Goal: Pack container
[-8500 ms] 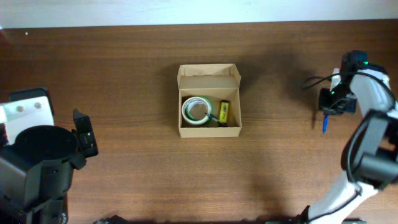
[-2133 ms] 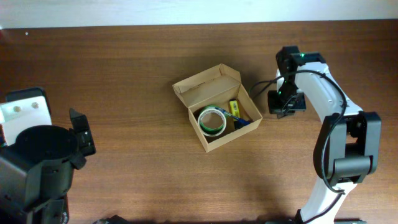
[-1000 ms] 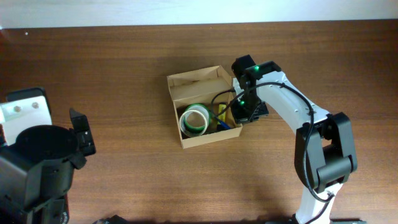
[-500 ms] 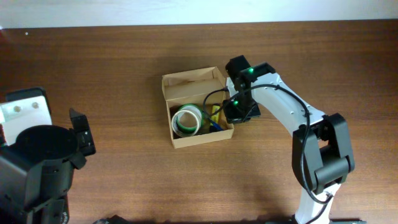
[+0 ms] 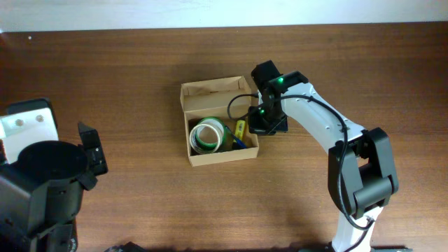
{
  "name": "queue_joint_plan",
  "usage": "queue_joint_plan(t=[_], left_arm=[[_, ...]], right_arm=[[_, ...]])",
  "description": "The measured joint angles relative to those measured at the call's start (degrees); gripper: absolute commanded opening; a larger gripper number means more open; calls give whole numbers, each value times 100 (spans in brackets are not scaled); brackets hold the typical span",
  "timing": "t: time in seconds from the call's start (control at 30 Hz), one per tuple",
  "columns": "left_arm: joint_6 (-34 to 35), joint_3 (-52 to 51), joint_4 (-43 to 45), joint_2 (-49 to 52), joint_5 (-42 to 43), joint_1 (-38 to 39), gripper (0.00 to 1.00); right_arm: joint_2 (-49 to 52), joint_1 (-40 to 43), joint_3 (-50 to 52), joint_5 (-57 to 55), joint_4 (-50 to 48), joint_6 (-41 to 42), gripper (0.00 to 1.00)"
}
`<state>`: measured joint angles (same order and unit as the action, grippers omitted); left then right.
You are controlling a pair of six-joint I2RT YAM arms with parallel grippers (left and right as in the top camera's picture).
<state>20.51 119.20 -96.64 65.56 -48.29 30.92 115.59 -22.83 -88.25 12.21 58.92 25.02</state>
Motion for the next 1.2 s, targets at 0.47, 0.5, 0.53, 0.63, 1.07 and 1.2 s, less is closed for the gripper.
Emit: queue_joint_plan(t=[0.47,0.5,0.53,0.63,1.07,1.2], left_arm=[[0,0,0,0,0,0,99],[0,0,0,0,0,0,99],[0,0,0,0,0,0,100],[0,0,0,0,0,0,99],[0,0,0,0,0,0,99],[0,0,2,0,0,0,100]], right_arm=[[0,2,0,280,-155,968,4],[0,2,0,341,-186,999,4],[0,2,0,391,-203,1043,4],[0,2,0,560,-256,1139,4],[0,2,0,870,-404,1379,4],[0,17,0,527,-170,1217,4]])
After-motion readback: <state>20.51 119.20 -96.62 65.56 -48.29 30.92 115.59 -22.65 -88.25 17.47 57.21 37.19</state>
